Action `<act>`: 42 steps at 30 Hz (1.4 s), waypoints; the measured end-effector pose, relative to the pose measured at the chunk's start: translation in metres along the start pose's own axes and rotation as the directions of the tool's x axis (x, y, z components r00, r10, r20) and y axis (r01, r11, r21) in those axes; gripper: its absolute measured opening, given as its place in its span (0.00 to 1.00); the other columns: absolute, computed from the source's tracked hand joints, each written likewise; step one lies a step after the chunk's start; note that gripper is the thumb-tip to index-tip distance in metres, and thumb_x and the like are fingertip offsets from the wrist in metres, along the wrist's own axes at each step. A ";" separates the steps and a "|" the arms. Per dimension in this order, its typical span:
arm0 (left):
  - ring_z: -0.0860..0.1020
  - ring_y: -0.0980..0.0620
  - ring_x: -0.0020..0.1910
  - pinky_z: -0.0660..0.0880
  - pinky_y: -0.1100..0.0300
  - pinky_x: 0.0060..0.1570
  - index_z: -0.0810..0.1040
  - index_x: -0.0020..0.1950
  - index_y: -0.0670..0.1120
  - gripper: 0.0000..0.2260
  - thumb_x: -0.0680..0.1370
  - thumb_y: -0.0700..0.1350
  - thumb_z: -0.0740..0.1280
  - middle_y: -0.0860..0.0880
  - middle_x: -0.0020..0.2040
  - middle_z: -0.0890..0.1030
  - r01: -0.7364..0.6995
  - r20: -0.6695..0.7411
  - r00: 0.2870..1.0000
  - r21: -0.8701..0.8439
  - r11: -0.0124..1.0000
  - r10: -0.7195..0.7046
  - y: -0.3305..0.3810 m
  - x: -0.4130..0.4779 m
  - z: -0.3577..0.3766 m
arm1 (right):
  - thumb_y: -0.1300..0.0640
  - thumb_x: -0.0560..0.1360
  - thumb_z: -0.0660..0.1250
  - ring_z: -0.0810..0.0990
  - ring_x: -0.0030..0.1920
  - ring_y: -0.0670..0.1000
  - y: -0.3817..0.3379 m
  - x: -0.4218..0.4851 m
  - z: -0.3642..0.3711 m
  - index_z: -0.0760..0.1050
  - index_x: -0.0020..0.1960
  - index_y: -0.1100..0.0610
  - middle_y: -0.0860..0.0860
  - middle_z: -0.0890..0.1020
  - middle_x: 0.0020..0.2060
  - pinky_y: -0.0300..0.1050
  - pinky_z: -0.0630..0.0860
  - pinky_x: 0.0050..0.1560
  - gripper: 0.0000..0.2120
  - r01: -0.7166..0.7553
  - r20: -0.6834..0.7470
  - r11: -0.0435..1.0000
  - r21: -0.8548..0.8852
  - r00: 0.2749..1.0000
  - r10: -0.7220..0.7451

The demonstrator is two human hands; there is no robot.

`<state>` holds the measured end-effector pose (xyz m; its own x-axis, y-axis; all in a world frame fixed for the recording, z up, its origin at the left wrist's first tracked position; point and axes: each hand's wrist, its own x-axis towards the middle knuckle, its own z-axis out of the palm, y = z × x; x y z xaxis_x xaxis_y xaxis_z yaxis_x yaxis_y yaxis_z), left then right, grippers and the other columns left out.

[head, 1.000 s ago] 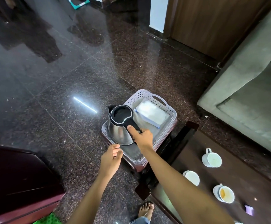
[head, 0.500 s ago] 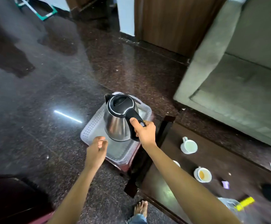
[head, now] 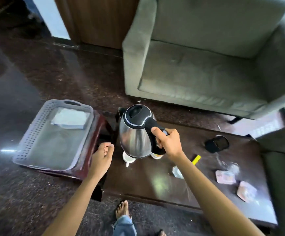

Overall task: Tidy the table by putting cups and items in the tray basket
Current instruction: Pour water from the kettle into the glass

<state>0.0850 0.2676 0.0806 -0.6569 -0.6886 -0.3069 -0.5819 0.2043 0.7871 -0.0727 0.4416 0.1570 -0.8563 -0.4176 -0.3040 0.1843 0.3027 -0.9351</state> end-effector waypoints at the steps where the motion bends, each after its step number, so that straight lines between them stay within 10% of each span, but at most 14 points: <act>1: 0.78 0.53 0.50 0.68 0.63 0.49 0.75 0.60 0.42 0.11 0.80 0.45 0.61 0.47 0.51 0.81 -0.014 0.048 0.999 0.007 1.000 0.014 0.007 -0.007 0.018 | 0.41 0.62 0.70 0.65 0.26 0.51 0.006 -0.008 -0.021 0.66 0.24 0.61 0.55 0.68 0.22 0.45 0.63 0.31 0.26 -0.012 -0.027 1.000 -0.025 1.000 0.012; 16: 0.78 0.57 0.53 0.75 0.59 0.53 0.61 0.71 0.54 0.46 0.58 0.57 0.81 0.59 0.56 0.77 -0.169 0.682 0.710 -0.081 0.982 0.178 0.059 -0.118 0.234 | 0.47 0.70 0.72 0.68 0.22 0.51 0.103 -0.121 -0.238 0.67 0.26 0.68 0.52 0.70 0.18 0.43 0.66 0.29 0.28 -0.177 -0.288 0.967 -0.184 0.950 0.119; 25: 0.77 0.55 0.60 0.76 0.66 0.55 0.61 0.71 0.45 0.50 0.56 0.50 0.83 0.48 0.64 0.77 0.212 0.731 0.683 -0.217 0.953 0.015 0.041 -0.155 0.304 | 0.45 0.70 0.73 0.69 0.20 0.48 0.136 -0.121 -0.262 0.68 0.23 0.56 0.46 0.72 0.16 0.40 0.66 0.27 0.25 -0.317 -0.281 0.904 -0.288 0.930 0.237; 36: 0.80 0.53 0.51 0.75 0.63 0.49 0.70 0.61 0.40 0.48 0.51 0.67 0.78 0.45 0.48 0.81 0.354 0.687 0.704 -0.120 0.928 -0.180 0.010 -0.157 0.324 | 0.39 0.67 0.72 0.73 0.22 0.50 0.139 -0.097 -0.245 0.73 0.29 0.59 0.51 0.77 0.23 0.41 0.73 0.28 0.24 -0.423 -0.184 0.833 -0.357 0.906 0.382; 42: 0.79 0.56 0.49 0.72 0.74 0.40 0.73 0.56 0.41 0.25 0.68 0.53 0.76 0.49 0.50 0.81 0.381 0.697 0.689 -0.117 0.917 -0.197 0.005 -0.159 0.323 | 0.40 0.68 0.72 0.72 0.21 0.51 0.138 -0.086 -0.237 0.73 0.30 0.60 0.50 0.75 0.21 0.42 0.73 0.26 0.24 -0.467 -0.126 0.809 -0.357 0.882 0.454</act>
<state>0.0315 0.6027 -0.0397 -0.6721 -0.0295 -0.7398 -0.7280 -0.1561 0.6676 -0.0883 0.7222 0.0972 -0.7322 -0.1230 -0.6699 0.3770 0.7459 -0.5491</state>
